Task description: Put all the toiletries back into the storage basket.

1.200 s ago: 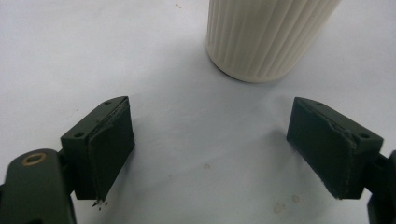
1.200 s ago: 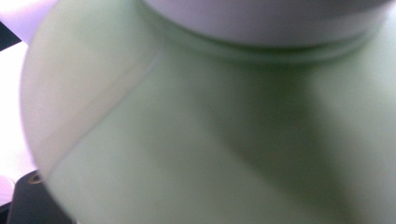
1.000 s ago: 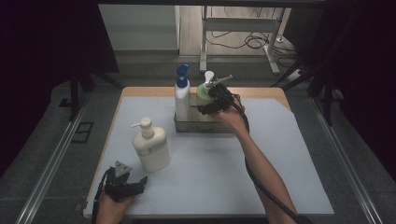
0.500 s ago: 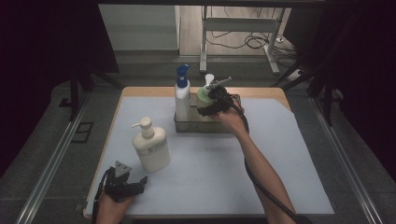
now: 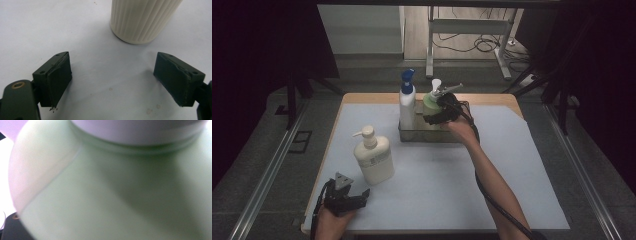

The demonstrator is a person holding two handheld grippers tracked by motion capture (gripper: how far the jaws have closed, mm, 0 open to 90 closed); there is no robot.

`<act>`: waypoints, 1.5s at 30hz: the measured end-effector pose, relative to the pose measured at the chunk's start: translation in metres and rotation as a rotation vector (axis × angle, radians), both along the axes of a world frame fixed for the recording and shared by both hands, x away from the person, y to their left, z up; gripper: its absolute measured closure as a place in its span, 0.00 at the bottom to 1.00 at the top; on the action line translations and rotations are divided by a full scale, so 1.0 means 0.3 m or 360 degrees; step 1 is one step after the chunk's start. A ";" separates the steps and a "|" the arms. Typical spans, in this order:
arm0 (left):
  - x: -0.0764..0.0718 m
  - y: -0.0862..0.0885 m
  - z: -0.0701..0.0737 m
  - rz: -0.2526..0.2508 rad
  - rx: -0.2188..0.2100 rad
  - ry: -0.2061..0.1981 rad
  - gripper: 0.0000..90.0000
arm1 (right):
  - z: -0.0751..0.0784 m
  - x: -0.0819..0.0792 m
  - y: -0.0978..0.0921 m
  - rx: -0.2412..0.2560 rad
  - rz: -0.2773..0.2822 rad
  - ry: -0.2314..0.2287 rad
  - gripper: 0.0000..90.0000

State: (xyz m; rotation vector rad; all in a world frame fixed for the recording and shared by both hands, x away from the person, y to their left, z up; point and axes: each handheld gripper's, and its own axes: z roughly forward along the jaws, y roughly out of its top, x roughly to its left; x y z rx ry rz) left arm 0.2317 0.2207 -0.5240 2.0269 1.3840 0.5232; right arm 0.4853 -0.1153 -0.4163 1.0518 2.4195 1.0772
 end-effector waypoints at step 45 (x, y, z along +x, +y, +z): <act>-0.001 0.000 0.000 -0.0001 0.0004 0.0001 0.16 | 0.006 -0.105 -0.224 0.0087 -0.0091 -0.0005 0.68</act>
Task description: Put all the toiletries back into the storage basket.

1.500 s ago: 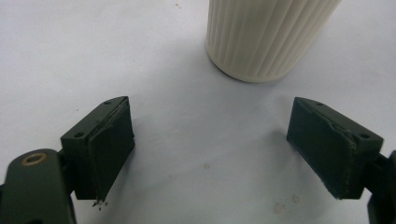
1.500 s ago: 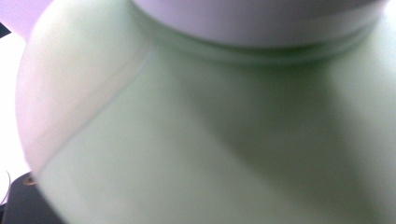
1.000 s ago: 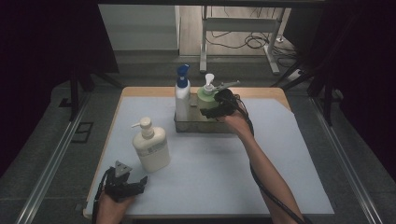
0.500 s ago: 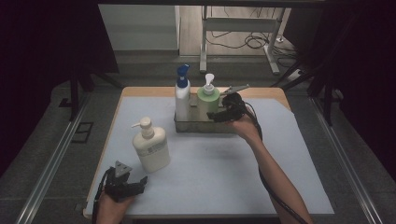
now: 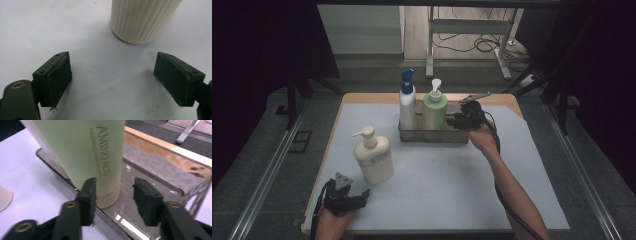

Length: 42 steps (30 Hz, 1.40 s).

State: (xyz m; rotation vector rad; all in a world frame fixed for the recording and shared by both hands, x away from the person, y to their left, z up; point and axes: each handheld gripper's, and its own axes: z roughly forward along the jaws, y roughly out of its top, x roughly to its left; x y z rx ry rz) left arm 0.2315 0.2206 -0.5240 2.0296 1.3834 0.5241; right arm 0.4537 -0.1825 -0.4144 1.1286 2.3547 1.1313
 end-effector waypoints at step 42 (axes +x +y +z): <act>0.000 0.000 0.000 0.0000 0.0001 0.0000 0.16 | -0.121 0.102 0.076 -0.0029 -0.0111 0.0059 0.99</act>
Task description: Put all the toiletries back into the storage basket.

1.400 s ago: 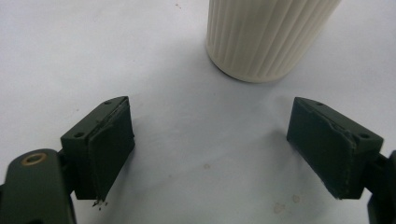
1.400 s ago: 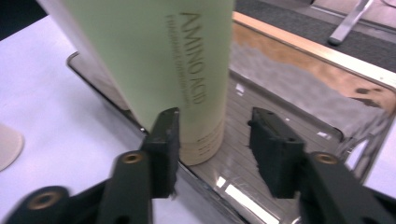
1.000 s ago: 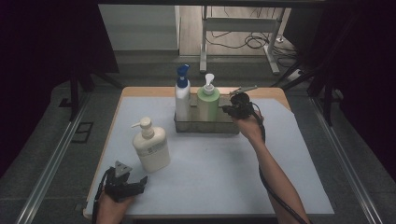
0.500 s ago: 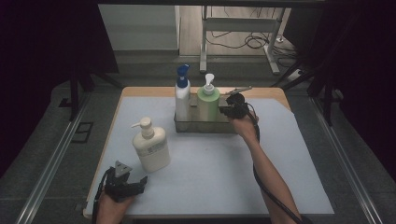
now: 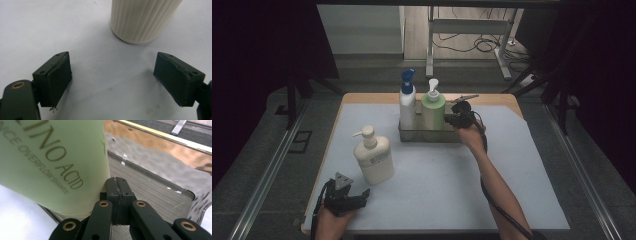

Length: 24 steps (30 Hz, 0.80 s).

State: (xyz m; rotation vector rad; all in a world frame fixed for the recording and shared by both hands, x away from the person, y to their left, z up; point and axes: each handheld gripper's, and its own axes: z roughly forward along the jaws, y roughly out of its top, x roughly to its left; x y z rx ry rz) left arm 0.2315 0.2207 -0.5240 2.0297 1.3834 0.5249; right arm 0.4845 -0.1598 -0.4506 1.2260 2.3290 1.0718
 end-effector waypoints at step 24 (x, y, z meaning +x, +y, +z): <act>0.000 0.000 0.000 0.0002 -0.0003 0.0000 0.16 | -0.006 -0.022 0.066 -0.0049 0.0063 -0.0004 0.99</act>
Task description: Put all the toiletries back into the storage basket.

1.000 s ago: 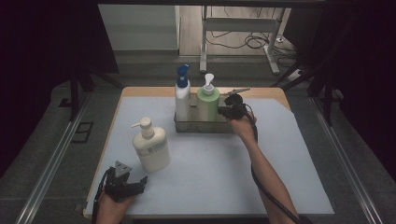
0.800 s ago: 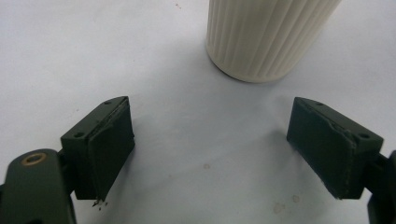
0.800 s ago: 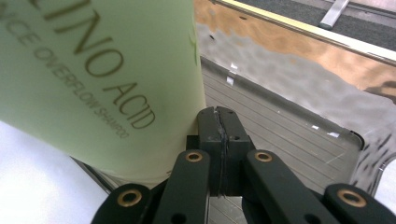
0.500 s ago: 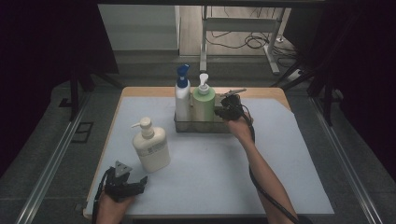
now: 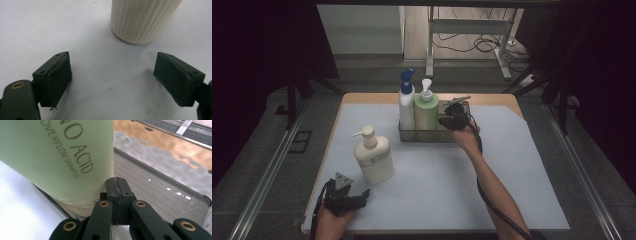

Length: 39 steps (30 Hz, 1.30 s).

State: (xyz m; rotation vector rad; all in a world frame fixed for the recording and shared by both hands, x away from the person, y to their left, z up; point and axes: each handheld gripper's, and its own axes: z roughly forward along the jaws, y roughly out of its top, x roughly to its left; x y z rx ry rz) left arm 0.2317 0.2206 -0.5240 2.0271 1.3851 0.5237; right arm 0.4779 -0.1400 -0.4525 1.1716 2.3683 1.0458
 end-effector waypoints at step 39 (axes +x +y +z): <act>-0.001 0.001 0.000 -0.0003 0.0002 -0.0003 0.16 | 0.066 -0.100 -0.031 0.0037 0.0138 -0.0063 0.71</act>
